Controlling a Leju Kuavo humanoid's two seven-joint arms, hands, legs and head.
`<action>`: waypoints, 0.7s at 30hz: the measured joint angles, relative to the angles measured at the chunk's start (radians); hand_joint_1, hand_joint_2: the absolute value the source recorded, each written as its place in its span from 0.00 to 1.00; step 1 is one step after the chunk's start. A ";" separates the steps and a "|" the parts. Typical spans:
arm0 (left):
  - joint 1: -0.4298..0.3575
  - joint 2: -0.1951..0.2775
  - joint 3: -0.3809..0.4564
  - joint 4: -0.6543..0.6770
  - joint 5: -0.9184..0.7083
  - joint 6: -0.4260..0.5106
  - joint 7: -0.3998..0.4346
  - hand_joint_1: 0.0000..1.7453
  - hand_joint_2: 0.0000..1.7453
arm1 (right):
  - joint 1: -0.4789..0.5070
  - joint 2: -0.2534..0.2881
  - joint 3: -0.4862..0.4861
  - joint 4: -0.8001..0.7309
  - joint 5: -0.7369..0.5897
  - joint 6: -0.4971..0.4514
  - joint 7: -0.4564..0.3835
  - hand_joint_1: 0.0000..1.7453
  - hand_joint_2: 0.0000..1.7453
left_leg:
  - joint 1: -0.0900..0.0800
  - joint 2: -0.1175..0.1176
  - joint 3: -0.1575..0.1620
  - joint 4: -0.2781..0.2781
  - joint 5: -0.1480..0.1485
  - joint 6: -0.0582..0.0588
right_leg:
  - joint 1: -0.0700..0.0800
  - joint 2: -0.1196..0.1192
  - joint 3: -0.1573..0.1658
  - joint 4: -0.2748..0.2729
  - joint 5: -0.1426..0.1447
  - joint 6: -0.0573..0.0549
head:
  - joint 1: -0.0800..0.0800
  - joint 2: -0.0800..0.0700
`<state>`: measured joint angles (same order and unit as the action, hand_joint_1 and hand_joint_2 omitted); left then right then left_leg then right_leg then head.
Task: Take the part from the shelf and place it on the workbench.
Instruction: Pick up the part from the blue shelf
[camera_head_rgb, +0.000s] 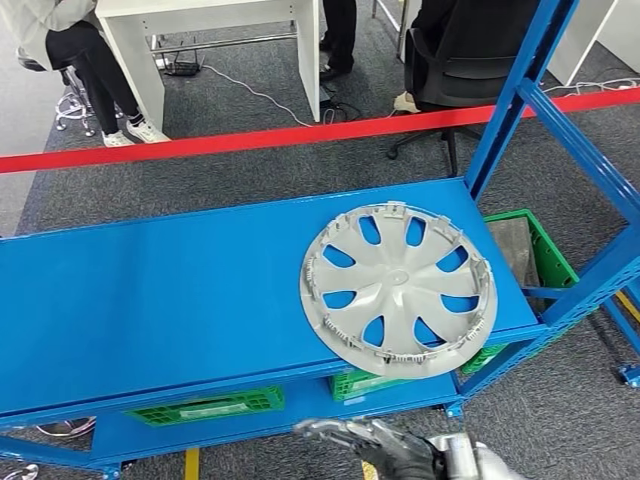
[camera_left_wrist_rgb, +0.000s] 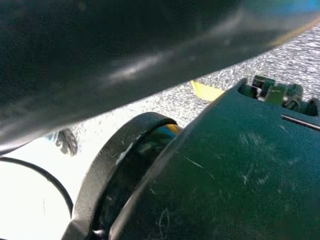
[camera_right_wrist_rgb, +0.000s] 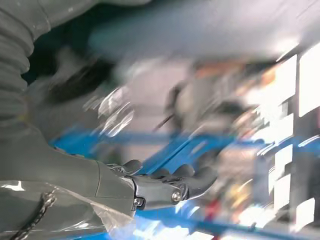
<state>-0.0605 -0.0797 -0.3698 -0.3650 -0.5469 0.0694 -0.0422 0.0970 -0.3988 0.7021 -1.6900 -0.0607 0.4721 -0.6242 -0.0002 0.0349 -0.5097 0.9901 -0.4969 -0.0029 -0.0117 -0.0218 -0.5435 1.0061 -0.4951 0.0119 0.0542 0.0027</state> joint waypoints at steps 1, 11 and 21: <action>0.000 0.000 0.000 0.001 0.008 0.008 0.003 0.00 0.00 | 0.013 0.006 -0.004 -0.017 0.033 -0.082 0.036 0.00 1.00 | 0.000 0.000 0.000 0.000 0.000 0.000 | 0.000 0.000 0.000 0.000 0.000 0.000 | 0.000 0.000; 0.002 0.000 0.000 0.008 0.037 0.044 0.012 0.00 0.00 | 0.082 0.056 -0.006 -0.151 0.357 -0.676 0.165 0.00 1.00 | 0.000 0.000 -0.001 0.000 0.000 0.000 | 0.000 0.000 -0.001 0.000 0.000 0.000 | 0.000 0.000; 0.002 0.000 0.000 0.012 0.038 0.044 0.017 0.00 0.00 | 0.091 0.067 -0.006 -0.180 0.412 -0.756 0.172 0.00 1.00 | 0.000 0.000 -0.002 0.001 0.000 0.000 | 0.000 0.000 -0.001 0.000 0.000 0.000 | 0.000 0.000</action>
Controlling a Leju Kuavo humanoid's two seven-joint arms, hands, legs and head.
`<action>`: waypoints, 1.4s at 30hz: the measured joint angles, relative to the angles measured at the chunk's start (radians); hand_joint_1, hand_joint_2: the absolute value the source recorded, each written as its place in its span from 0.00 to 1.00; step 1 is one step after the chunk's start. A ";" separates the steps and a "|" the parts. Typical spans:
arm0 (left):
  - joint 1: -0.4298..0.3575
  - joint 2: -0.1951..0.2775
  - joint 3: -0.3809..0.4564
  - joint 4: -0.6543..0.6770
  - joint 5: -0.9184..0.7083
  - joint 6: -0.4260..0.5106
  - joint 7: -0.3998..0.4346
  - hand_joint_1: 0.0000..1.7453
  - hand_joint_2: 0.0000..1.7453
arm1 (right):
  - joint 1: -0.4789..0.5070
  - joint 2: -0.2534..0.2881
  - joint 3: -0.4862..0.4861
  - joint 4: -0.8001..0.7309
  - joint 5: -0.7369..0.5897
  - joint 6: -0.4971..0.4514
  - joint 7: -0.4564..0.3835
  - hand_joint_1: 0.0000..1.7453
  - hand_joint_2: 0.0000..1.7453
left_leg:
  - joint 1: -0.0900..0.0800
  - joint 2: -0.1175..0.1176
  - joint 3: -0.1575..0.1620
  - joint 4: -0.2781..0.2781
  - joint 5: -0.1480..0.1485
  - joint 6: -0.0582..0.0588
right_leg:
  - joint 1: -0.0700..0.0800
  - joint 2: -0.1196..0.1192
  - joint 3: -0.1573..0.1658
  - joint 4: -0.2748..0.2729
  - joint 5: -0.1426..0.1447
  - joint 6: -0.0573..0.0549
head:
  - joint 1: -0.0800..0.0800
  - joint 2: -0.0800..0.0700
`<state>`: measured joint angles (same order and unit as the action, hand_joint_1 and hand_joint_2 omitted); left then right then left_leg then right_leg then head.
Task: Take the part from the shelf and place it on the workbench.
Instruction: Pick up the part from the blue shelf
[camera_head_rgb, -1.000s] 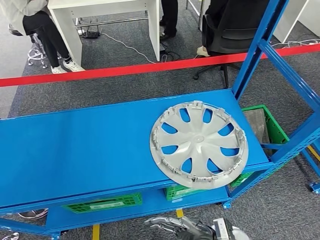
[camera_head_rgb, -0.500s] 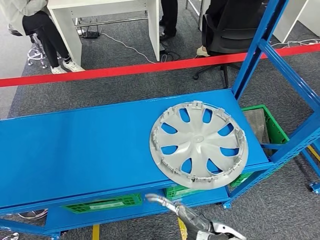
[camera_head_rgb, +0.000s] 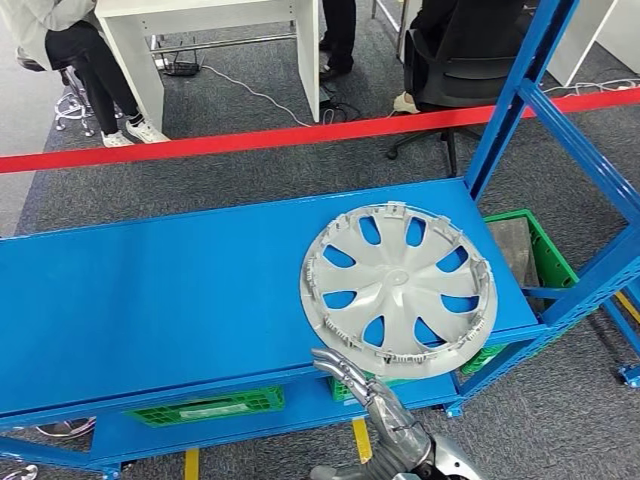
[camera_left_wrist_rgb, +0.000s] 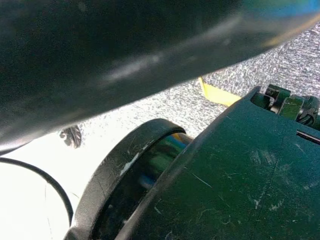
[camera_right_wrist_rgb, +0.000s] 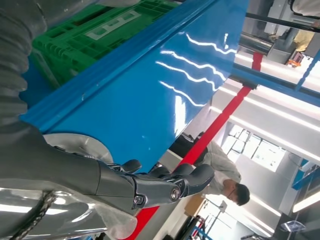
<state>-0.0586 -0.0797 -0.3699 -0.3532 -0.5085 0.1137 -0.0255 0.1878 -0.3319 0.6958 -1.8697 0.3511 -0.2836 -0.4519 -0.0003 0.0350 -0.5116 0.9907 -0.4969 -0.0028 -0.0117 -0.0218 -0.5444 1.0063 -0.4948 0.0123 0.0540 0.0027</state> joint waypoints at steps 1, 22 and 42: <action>0.000 0.000 0.000 0.000 0.000 0.000 0.000 0.00 0.00 | 0.000 0.000 0.000 -0.001 0.000 0.000 0.000 0.00 1.00 | 0.000 0.000 0.000 0.000 0.000 0.000 | 0.000 0.000 0.000 0.000 0.000 0.000 | 0.000 0.000; 0.000 -0.002 0.000 0.000 0.008 0.012 0.003 0.00 0.00 | -0.009 -0.002 0.015 -0.002 0.401 -0.316 0.186 0.00 1.00 | 0.000 0.000 0.000 0.000 0.000 0.000 | 0.000 0.000 0.000 0.000 0.000 0.000 | 0.000 0.000; 0.004 -0.003 -0.007 0.001 0.027 0.017 -0.009 0.00 0.00 | -0.052 -0.064 0.056 0.138 0.831 -0.334 0.521 0.00 1.00 | 0.000 0.000 0.000 0.000 0.000 0.000 | 0.000 0.000 0.000 0.000 0.000 0.000 | 0.000 0.000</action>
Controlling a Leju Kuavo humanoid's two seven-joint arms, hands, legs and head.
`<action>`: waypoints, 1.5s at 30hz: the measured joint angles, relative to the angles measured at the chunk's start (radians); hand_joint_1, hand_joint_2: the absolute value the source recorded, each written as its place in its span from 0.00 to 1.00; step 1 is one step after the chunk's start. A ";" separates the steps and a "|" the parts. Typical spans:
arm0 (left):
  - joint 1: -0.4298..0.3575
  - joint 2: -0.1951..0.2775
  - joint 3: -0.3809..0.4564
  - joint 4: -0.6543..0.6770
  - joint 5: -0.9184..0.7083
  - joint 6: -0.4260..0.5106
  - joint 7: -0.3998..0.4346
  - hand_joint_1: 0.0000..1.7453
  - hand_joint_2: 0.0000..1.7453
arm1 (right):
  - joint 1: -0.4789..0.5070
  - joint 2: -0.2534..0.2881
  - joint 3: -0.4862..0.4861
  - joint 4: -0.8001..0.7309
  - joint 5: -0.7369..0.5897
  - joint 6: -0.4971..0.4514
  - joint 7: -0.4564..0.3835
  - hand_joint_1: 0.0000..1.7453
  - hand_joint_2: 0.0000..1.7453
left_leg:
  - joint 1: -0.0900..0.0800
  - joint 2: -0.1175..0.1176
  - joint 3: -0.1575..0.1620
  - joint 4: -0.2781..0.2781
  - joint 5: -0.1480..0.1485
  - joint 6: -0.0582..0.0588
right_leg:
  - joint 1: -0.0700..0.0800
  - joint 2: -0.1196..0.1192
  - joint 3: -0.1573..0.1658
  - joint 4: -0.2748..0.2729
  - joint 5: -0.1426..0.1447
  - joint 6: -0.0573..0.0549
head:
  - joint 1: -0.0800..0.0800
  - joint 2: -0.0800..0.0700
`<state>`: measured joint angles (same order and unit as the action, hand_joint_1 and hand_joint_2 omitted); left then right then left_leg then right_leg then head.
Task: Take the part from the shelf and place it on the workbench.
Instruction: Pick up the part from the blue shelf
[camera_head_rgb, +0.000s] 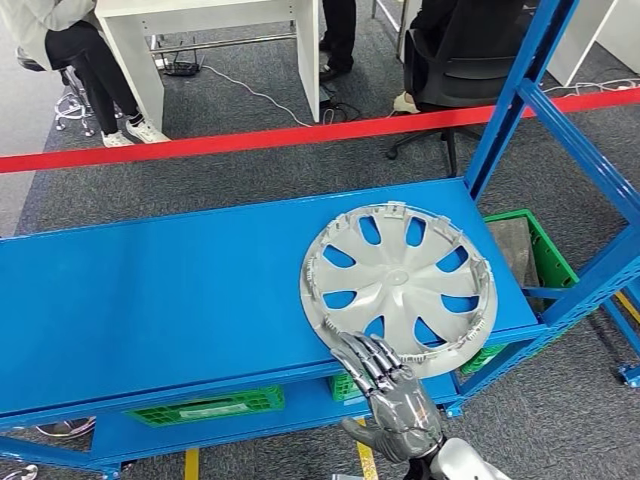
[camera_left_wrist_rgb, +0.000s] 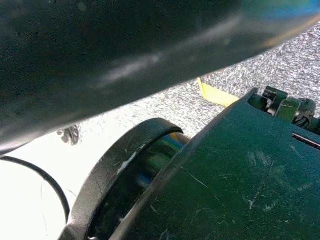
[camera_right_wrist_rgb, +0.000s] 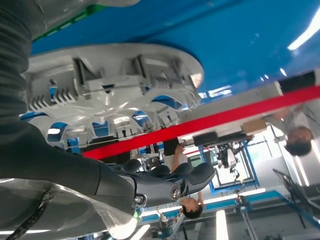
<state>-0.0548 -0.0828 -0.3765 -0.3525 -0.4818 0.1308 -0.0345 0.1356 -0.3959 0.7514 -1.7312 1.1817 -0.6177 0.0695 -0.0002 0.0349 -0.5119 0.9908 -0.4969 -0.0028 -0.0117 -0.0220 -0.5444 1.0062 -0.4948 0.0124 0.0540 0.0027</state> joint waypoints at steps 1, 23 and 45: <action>0.000 0.000 -0.001 0.000 0.000 0.000 0.000 0.00 0.00 | -0.001 -0.001 0.001 0.005 0.011 0.004 0.006 0.00 1.00 | 0.000 0.000 0.000 0.000 0.000 0.000 | 0.000 0.000 0.000 0.000 0.000 0.000 | 0.000 0.000; 0.000 0.000 -0.002 0.000 0.000 -0.002 0.001 0.00 0.00 | -0.016 -0.029 0.013 0.051 0.074 0.117 0.073 0.00 1.00 | 0.000 0.000 0.000 0.000 0.000 0.000 | 0.000 0.000 0.000 0.000 0.000 0.000 | 0.000 0.000; 0.000 0.000 -0.002 0.000 0.003 -0.004 0.013 0.00 0.00 | -0.047 -0.038 -0.023 0.080 0.116 0.147 0.086 0.00 1.00 | 0.000 0.000 0.000 0.000 0.000 0.000 | 0.000 0.000 0.000 0.000 0.000 0.000 | 0.000 0.000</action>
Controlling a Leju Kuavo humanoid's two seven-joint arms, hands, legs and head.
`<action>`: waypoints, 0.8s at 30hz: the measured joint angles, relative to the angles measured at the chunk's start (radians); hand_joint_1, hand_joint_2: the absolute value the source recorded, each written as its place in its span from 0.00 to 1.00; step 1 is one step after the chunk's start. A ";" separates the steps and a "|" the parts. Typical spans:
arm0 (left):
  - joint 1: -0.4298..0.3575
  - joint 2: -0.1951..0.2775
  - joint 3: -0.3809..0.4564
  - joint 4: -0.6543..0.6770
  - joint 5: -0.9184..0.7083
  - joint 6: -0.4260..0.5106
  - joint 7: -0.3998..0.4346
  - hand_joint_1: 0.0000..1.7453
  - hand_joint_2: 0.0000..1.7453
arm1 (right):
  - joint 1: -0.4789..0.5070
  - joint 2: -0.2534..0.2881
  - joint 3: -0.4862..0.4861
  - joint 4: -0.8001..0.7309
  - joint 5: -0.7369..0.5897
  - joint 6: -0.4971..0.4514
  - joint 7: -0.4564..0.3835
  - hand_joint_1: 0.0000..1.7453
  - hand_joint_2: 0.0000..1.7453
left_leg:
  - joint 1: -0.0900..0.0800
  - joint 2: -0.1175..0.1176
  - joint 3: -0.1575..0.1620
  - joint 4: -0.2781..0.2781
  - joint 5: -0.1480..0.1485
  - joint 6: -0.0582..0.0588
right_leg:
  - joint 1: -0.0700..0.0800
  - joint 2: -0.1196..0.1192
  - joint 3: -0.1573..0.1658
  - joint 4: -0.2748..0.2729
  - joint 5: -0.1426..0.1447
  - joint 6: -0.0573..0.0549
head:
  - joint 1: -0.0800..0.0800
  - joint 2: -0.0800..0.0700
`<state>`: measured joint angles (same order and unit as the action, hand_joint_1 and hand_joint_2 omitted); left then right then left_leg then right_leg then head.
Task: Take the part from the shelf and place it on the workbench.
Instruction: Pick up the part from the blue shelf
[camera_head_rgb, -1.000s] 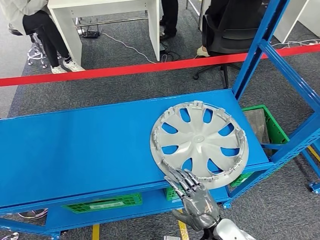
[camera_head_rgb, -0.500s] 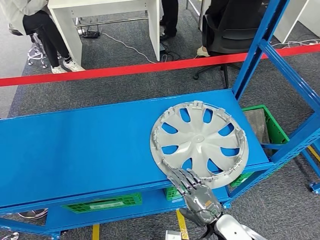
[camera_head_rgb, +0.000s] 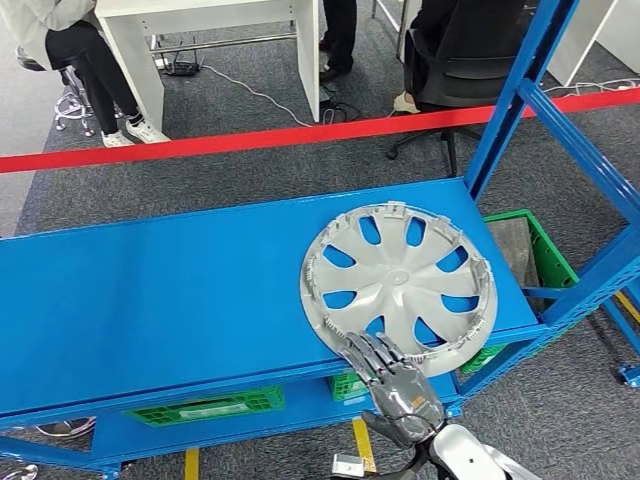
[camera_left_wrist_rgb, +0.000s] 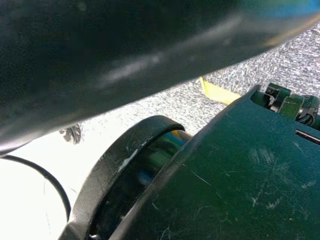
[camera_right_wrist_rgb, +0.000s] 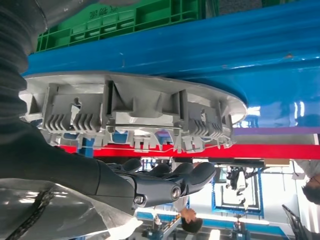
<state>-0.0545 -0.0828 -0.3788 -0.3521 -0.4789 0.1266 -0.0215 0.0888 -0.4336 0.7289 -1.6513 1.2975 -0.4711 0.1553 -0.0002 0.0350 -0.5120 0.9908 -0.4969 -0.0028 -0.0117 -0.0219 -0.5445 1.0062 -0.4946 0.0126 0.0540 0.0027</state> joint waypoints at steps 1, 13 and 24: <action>0.000 0.000 0.000 0.000 0.000 0.000 0.001 0.00 0.00 | -0.001 0.000 -0.007 0.001 0.006 0.004 0.001 0.00 1.00 | 0.000 0.000 0.000 0.000 0.000 0.000 | 0.000 0.000 0.000 0.000 0.000 0.000 | 0.000 0.000; 0.003 -0.001 0.000 0.000 0.014 0.007 0.005 0.00 0.00 | -0.002 0.025 -0.110 0.005 0.035 0.022 -0.008 0.00 1.00 | 0.000 0.000 0.000 0.000 0.000 0.000 | 0.000 0.000 0.000 0.000 0.000 0.001 | 0.000 0.000; 0.003 -0.001 0.000 0.000 0.018 0.015 0.008 0.00 0.00 | -0.014 0.079 -0.174 0.050 0.040 0.061 -0.009 0.00 1.00 | 0.000 0.000 0.000 0.000 0.000 0.000 | 0.000 0.000 0.000 0.000 0.000 0.001 | 0.000 0.000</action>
<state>-0.0510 -0.0839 -0.3792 -0.3518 -0.4604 0.1415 -0.0138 0.0751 -0.3550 0.5553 -1.6016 1.3374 -0.4100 0.1467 -0.0002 0.0350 -0.5122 0.9909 -0.4969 -0.0028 -0.0117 -0.0219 -0.5446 1.0063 -0.4941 0.0132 0.0541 0.0027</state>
